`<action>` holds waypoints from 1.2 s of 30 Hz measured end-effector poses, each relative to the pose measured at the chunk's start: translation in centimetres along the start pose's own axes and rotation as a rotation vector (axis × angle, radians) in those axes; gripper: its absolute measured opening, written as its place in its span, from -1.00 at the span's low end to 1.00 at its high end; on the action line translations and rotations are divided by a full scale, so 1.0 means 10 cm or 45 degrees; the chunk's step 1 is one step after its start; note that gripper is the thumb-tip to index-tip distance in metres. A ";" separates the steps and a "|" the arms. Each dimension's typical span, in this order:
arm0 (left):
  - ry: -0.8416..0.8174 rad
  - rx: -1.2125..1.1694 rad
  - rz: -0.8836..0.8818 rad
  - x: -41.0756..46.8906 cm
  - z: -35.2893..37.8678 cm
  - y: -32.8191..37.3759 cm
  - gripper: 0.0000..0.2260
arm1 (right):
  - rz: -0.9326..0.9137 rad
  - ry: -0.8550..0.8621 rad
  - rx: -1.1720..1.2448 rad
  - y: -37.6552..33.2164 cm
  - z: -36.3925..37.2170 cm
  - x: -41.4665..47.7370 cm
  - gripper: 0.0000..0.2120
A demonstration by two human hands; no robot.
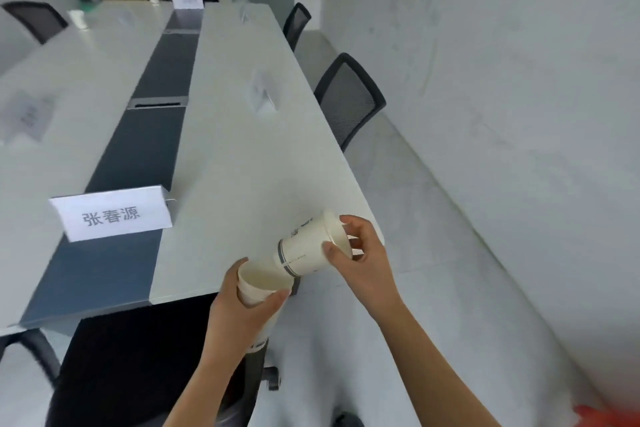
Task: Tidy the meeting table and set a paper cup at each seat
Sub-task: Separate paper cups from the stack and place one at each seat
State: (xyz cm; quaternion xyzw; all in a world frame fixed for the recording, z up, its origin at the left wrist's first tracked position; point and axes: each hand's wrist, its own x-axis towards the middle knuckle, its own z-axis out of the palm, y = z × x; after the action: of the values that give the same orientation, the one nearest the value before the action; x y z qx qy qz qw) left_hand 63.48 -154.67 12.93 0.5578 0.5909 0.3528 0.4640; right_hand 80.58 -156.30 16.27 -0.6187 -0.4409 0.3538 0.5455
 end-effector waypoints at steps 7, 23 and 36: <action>0.443 -0.099 -0.170 0.11 0.09 -0.07 -0.35 | -0.030 -0.280 -0.318 0.22 0.04 0.76 -0.55; 0.850 -0.293 -0.254 0.19 -0.19 -0.33 -0.41 | -0.093 -0.685 -0.921 0.73 0.99 1.21 -0.41; 0.956 -0.250 -0.142 0.07 -0.67 -0.20 -0.37 | -0.187 -0.726 -1.067 0.77 1.94 1.46 -0.43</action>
State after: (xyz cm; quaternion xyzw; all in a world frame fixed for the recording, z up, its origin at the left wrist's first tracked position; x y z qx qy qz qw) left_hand 56.56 -153.60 13.14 0.3098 0.7123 0.5615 0.2852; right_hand 69.23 -135.79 6.30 -0.6306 -0.7185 0.2620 0.1321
